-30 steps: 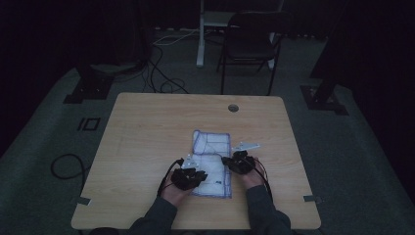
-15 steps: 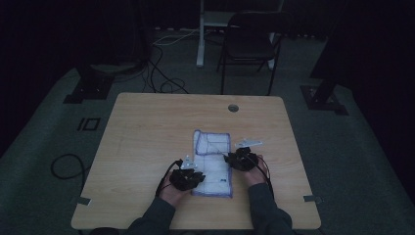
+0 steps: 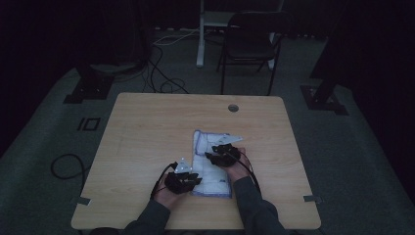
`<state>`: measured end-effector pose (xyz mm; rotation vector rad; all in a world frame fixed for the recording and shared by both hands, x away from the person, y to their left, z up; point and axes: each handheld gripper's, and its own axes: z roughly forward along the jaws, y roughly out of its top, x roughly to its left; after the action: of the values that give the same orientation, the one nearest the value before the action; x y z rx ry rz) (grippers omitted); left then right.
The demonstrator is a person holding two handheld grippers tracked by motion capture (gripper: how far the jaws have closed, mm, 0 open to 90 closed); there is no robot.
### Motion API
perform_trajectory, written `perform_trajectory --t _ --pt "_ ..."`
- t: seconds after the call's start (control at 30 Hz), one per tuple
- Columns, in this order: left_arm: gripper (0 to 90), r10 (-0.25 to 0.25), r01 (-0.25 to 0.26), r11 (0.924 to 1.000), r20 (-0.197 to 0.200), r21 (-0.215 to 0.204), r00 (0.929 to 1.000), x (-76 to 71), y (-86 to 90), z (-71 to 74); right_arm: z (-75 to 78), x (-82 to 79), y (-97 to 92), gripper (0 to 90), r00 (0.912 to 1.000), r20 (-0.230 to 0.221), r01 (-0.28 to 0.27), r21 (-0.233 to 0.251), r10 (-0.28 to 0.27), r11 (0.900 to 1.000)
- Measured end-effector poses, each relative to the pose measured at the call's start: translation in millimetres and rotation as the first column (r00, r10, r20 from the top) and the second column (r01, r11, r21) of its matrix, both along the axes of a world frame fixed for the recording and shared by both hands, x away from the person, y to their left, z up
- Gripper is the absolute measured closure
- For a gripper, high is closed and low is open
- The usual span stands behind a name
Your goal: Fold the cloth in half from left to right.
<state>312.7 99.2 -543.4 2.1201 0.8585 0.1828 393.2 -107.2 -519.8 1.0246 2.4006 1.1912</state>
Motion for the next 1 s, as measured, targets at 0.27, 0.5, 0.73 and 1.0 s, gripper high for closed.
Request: perform_trajectory --t 0.27,0.5,0.73,1.0 --pt "70.8 -0.007 0.007 1.0 0.011 -0.002 0.9999 -0.9 1.1 -1.6 1.1 10.1 36.0 54.4 0.9985 0.02 -0.051 -0.04 0.052 0.9979" --pt "70.5 -0.006 0.006 0.9999 0.008 -0.014 0.9999 -1.1 1.5 -2.3 -7.8 21.5 50.6 83.2 0.9969 0.001 -0.078 -0.111 0.079 0.9908" --pt "70.2 0.001 -0.001 0.9999 0.011 -0.013 0.9999 -3.8 1.4 -2.4 6.2 28.2 31.8 88.9 0.9988 0.039 -0.024 -0.096 0.027 0.9951" --pt "69.7 0.001 -0.001 0.9999 0.005 -0.017 1.0 -7.8 3.0 -2.4 20.0 49.9 -2.3 88.9 0.9954 0.039 0.089 -0.041 -0.088 0.9951"
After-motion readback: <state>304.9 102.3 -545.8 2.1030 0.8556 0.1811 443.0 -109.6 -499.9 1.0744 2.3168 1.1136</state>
